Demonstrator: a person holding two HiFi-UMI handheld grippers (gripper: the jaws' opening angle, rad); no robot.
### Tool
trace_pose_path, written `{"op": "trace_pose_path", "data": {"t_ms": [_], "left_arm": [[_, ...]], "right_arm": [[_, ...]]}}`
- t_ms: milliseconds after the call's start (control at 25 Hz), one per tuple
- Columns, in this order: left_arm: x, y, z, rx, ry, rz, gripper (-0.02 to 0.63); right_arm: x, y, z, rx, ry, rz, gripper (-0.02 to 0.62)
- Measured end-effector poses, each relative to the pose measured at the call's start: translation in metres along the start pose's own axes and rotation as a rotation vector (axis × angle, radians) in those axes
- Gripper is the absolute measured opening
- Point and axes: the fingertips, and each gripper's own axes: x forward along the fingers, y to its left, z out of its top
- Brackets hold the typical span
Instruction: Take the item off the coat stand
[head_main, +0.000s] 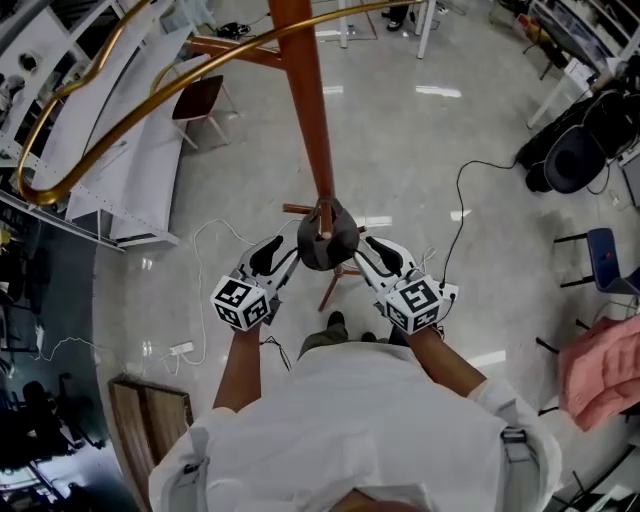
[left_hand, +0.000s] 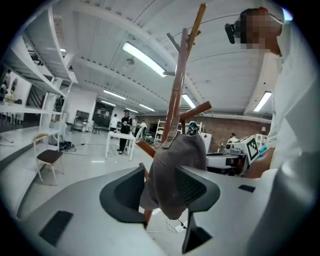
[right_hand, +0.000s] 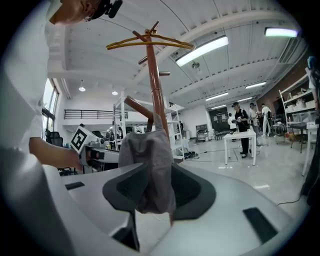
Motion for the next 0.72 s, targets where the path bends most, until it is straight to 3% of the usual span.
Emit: {"op": "trace_pose_path", "data": {"t_ms": [360, 480, 720], "left_arm": [[0.033, 0.004, -0.011, -0.052, 0.093, -0.231, 0.213], [0.038, 0.004, -0.018, -0.061, 0.112, -0.272, 0.212], [0.043, -0.008, -0.014, -0.062, 0.108, -0.322, 0.089]], "right_arm": [[0.029, -0.004, -0.014, 0.034, 0.077, -0.053, 0.166], [0.035, -0.005, -0.022, 0.048, 0.109, -0.067, 0.163], [0.023, -0.011, -0.014, 0.038, 0.089, -0.09, 0.085]]}}
